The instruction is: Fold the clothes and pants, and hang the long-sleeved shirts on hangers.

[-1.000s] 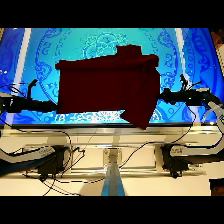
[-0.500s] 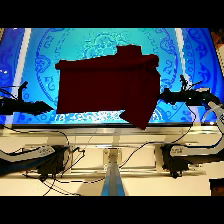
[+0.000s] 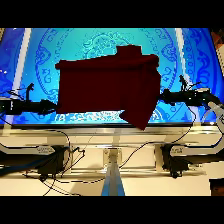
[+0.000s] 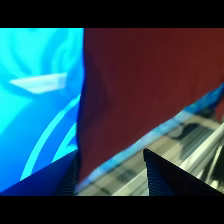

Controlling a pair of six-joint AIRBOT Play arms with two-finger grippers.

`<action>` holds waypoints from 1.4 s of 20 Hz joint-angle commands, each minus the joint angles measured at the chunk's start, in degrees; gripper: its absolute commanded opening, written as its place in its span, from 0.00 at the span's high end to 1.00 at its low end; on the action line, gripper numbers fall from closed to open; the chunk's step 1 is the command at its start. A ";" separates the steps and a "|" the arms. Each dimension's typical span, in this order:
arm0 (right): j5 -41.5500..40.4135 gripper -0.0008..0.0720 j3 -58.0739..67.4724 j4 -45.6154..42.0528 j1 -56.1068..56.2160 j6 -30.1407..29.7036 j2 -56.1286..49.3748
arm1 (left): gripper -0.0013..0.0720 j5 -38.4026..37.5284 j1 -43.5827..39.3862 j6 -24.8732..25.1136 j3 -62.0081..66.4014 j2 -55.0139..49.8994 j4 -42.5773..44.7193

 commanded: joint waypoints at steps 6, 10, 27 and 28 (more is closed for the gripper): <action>0.24 0.96 0.02 0.17 -0.04 -0.02 0.04 | 0.38 -0.66 -0.07 1.31 0.00 -1.66 0.17; 0.24 0.98 0.02 0.20 -0.04 -0.02 0.04 | 0.53 -1.14 -0.09 1.25 -0.02 -1.66 0.31; 11.50 0.98 10.32 0.28 -0.02 -0.09 10.88 | 0.97 0.90 -7.08 0.57 13.88 5.57 -13.97; 12.24 0.98 12.70 0.26 -0.02 -0.09 14.27 | 0.97 0.90 -7.08 0.66 17.22 8.55 -15.41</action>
